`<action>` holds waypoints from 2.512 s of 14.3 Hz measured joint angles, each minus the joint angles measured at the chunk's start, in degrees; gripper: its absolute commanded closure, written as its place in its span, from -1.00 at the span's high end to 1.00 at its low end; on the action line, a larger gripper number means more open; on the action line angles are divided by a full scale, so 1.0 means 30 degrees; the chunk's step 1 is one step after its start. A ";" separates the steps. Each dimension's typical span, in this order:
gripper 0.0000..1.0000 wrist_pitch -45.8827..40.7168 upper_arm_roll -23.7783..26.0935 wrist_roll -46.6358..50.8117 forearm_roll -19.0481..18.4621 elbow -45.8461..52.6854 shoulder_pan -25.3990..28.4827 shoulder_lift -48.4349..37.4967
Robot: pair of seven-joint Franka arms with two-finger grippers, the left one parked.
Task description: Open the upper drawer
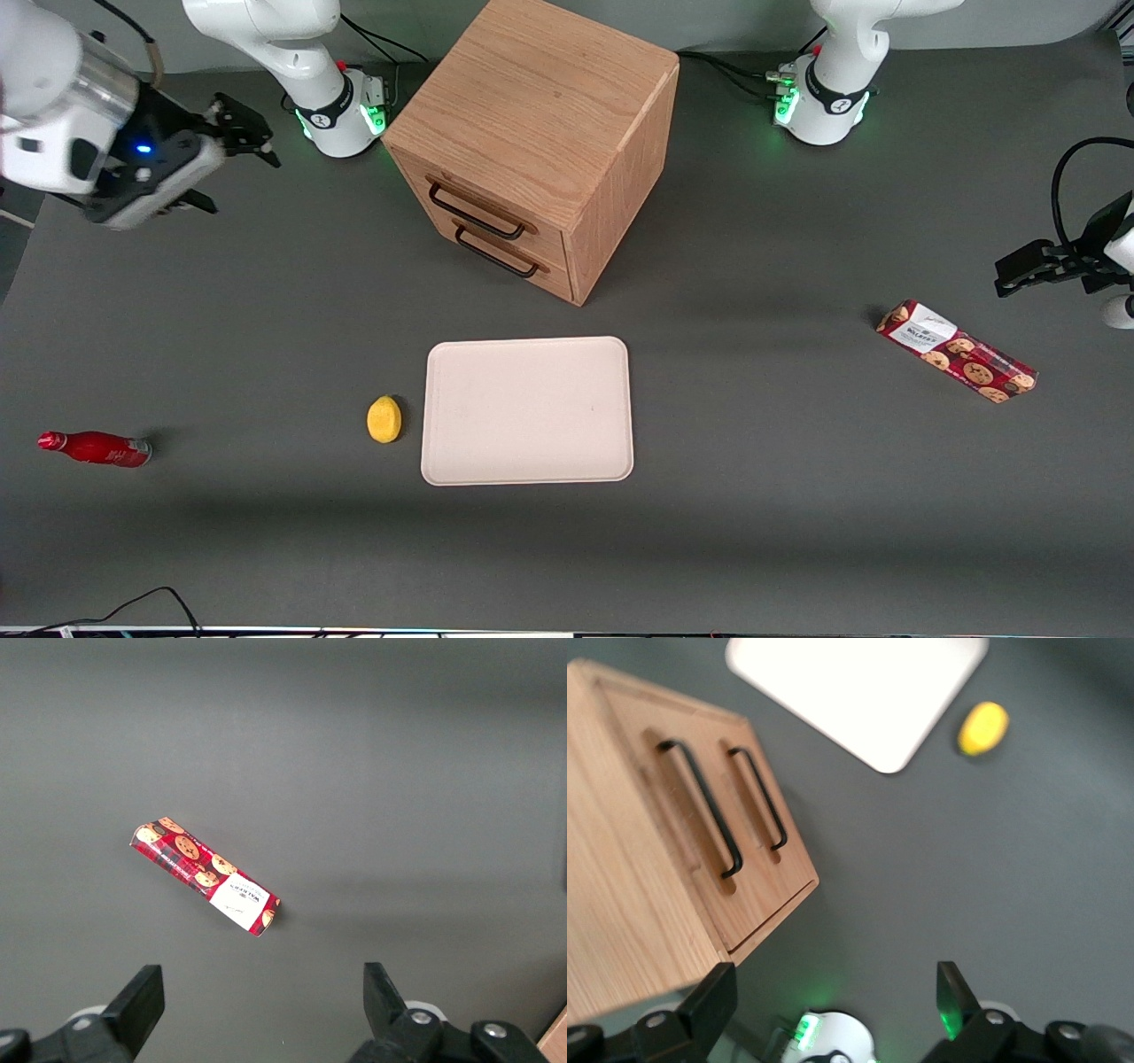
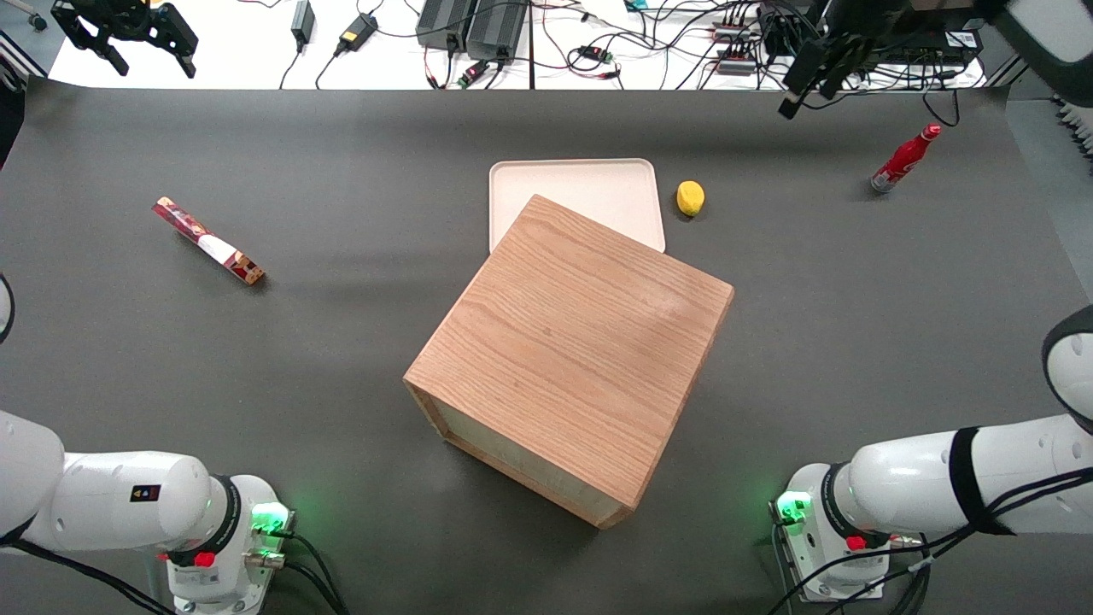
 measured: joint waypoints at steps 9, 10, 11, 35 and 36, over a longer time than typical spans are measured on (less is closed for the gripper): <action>1.00 0.1166 0.3112 -0.2107 0.1456 0.0834 0.0095 0.4871; 1.00 0.1332 0.3292 -0.2107 0.1465 0.0827 0.0097 0.5409; 1.00 0.1596 0.3436 -0.2058 0.1474 0.0779 0.0108 0.5854; 1.00 0.5367 0.5172 0.3059 0.2785 -0.4802 0.0146 0.5775; 1.00 0.5598 0.5258 0.3059 0.2792 -0.5011 0.0136 0.5696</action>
